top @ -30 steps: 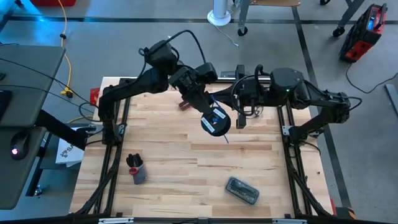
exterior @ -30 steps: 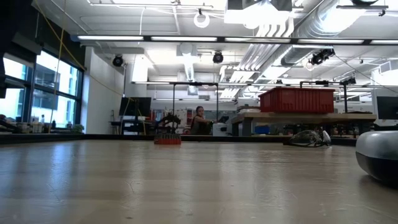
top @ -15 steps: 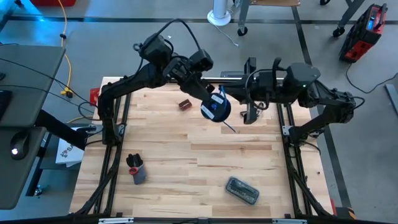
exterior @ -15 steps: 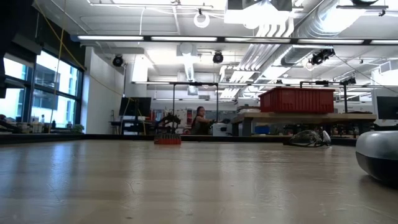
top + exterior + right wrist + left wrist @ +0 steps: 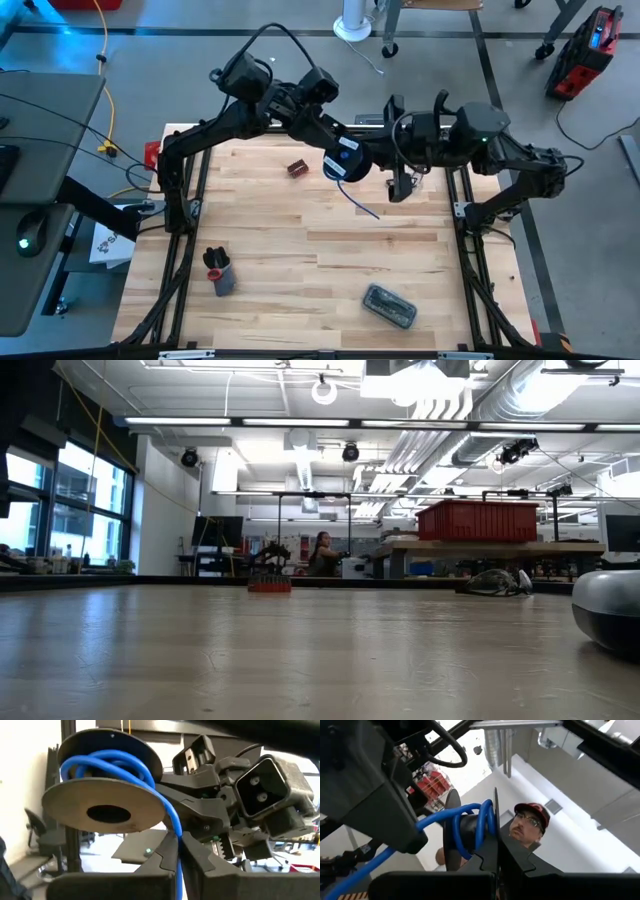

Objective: Coil cords
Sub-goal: Coil the blue wire onto the spool

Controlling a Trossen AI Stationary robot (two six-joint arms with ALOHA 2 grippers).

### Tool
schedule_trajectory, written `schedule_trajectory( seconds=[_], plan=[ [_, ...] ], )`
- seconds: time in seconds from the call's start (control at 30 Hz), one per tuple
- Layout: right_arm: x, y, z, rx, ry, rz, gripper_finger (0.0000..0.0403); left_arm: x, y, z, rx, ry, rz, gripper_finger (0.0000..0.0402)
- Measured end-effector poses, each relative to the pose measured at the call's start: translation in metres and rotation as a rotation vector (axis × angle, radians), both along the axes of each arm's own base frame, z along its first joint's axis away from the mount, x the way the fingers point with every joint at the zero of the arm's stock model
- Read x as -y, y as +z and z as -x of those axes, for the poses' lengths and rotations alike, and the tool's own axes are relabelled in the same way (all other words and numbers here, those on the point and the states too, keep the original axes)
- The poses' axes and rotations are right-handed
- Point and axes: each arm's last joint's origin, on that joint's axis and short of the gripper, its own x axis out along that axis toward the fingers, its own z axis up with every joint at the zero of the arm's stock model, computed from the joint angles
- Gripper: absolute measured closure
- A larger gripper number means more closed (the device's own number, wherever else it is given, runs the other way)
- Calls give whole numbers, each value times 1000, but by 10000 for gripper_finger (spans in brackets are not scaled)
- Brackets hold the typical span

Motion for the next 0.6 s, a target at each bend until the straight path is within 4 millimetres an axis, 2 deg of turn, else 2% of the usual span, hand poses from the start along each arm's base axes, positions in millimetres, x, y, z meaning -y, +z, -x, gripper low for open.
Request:
schedule_trajectory(
  seconds=[0.3, 0.6],
  plan=[
    [4, -7, -21, 12, 3, -113, 402, 3, 8, 5, 99, 25, 34, 401],
    [1, -9, -37, 88, 45, -172, 402, 5, 26, 18, 196, 64, 11, 401]
  ],
)
